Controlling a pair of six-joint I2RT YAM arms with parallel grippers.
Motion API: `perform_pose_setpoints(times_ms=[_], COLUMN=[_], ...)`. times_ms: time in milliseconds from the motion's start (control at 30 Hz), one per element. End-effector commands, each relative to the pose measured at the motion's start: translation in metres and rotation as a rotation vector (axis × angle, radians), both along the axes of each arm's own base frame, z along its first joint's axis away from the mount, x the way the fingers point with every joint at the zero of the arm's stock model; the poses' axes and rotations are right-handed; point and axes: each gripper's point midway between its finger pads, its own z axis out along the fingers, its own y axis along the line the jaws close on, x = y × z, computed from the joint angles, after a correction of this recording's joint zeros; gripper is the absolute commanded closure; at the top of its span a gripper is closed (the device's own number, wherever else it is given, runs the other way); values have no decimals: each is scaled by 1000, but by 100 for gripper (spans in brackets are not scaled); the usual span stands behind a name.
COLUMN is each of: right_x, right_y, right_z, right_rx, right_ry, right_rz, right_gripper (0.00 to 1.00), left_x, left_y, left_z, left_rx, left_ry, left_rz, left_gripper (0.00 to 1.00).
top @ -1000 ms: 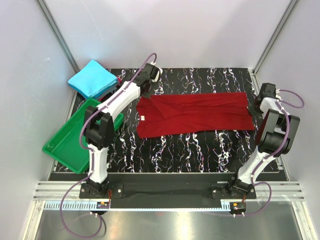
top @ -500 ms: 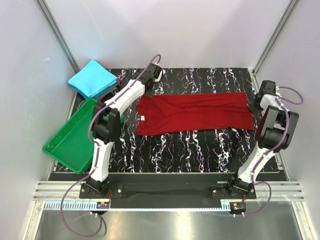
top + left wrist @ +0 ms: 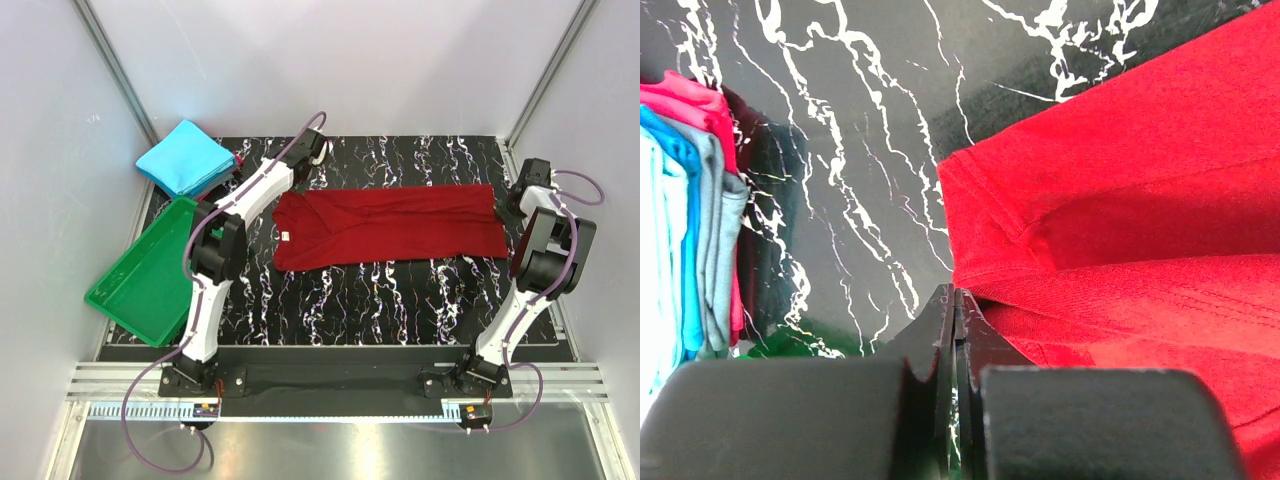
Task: Fold and stack the t-shirts
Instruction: Fold the tshirt
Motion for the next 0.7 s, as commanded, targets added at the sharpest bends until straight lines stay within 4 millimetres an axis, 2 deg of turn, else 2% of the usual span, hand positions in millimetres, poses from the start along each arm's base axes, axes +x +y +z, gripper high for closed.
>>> perform_pose_setpoints(times_ms=[0, 67, 133, 200, 233, 267, 333, 400, 533, 600, 667], right_x=[15, 17, 23, 28, 29, 24, 14, -4, -31, -42, -61], right_y=[-8, -7, -5, -1, 3, 5, 3, 4, 11, 18, 26], right_z=[14, 18, 26, 35, 36, 36, 40, 44, 46, 50, 42], right_rx=[-41, -36, -23, -12, 5, 18, 10, 10, 37, 60, 88], right_ry=[-37, -47, -74, -93, -98, -81, -55, -6, 30, 41, 79], right_rz=[-4, -3, 9, 36, 50, 47, 16, -29, -65, -75, -95], right_gripper=[100, 100, 95, 89, 84, 70, 61, 53, 46, 46, 45], left_x=[16, 18, 22, 23, 23, 21, 17, 8, -31, -58, -91], left_y=[4, 3, -2, -7, -9, -11, -10, -13, -32, -60, -74], left_z=[18, 22, 31, 37, 45, 48, 65, 78, 111, 114, 115], left_rx=[8, -4, -26, -57, -72, -77, -81, -90, -173, -299, -371], left_ry=[-71, -80, -103, -111, -125, -130, -159, -181, -200, -144, -94], left_rz=[19, 21, 22, 18, 15, 13, 25, 31, -14, -80, -138], left_gripper=[100, 100, 99, 86, 76, 65, 62, 60, 59, 59, 59])
